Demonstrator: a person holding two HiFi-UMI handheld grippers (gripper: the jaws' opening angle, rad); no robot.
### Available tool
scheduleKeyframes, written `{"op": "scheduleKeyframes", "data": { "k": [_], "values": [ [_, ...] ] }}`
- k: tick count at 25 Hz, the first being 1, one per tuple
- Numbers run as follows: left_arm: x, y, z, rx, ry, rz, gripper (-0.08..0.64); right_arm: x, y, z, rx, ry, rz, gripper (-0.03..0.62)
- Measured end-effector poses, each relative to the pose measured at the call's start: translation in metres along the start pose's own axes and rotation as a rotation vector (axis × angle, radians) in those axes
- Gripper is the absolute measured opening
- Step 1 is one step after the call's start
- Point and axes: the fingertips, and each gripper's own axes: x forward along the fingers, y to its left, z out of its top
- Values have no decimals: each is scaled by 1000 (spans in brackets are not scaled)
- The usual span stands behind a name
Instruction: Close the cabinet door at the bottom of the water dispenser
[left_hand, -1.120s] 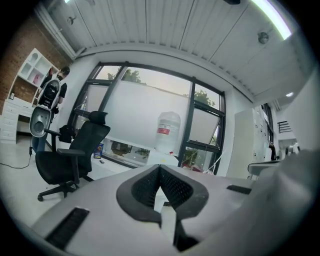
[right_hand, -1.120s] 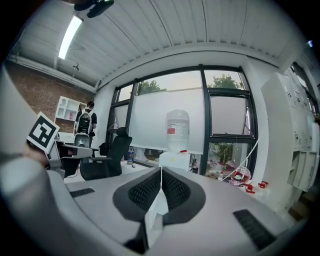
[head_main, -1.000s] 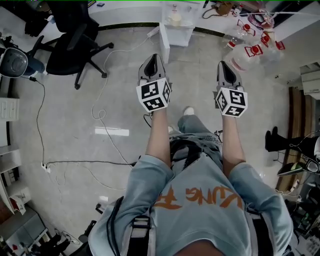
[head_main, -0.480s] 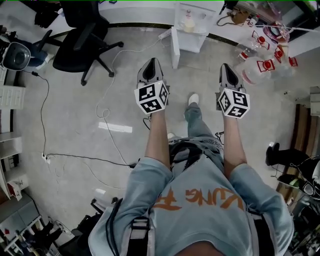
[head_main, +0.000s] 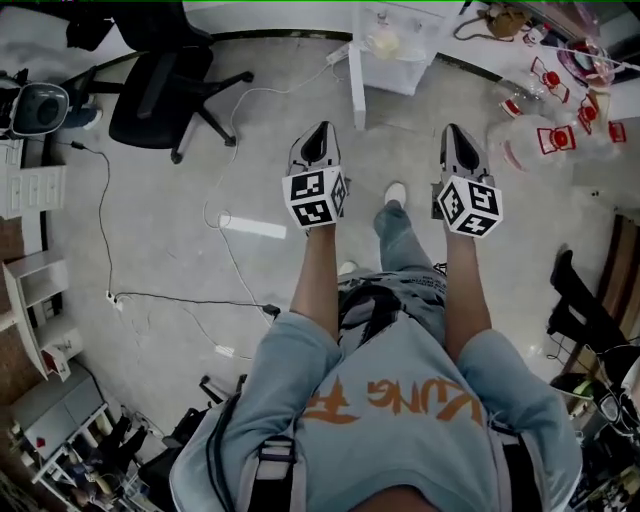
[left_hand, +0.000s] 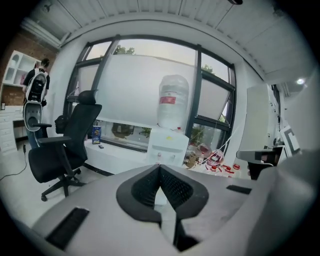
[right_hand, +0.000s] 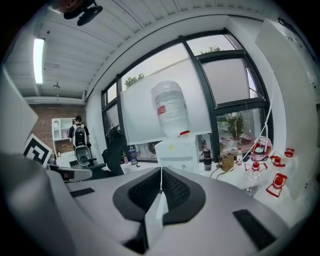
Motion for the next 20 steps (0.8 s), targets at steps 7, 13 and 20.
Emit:
{"op": "scheduleKeyframes", "data": {
  "k": [7,13,20],
  "values": [
    [65,-29,-1,19,63,-22,20,34,-69,-10,93,27,-55,29],
    [111,-60,9,47,84,-61,20,74,-107,6,97,22,-46,29],
    [117,-36,28,62,65,4,20,113,-98,9,85,33,31,29]
  ]
}}
